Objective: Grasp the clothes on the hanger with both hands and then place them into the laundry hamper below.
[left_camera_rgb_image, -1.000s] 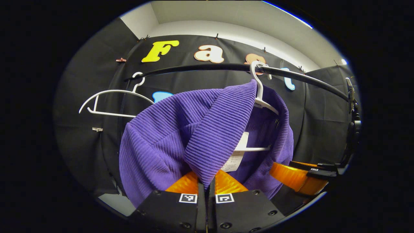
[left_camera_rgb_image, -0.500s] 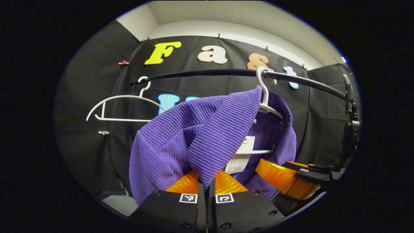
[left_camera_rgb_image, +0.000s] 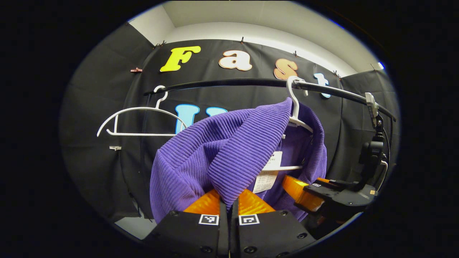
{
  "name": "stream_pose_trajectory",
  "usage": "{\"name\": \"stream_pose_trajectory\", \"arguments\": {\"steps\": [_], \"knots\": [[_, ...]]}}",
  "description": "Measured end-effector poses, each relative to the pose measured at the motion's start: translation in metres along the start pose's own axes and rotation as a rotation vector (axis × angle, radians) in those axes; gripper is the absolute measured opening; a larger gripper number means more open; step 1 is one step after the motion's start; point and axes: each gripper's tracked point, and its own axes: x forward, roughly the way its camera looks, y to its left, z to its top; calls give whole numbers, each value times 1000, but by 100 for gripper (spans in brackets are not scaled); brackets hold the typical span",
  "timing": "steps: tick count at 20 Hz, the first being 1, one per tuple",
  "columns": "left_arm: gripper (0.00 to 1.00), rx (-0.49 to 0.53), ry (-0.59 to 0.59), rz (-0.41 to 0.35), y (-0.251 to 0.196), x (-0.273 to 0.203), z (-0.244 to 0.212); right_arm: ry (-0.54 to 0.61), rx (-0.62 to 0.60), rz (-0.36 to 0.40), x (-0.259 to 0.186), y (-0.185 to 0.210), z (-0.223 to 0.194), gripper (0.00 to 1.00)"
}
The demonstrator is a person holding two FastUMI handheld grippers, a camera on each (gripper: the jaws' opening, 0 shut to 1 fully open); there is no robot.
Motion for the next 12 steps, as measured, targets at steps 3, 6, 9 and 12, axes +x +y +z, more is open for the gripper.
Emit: {"name": "stream_pose_trajectory", "arguments": {"steps": [3,6,9,12], "knots": [[6,5,1,-4,2,2,1,-18,-36,-33,-6,-17,4,27],[6,6,5,-8,2,4,0,-15,-17,-54,-15,-24,5,11],[6,8,4,-13,1,3,0,-16,-48,-59,-22,-24,10,11],[6,7,-10,1,7,-1,5,-49,-78,-93,-34,-36,24,11]]}}
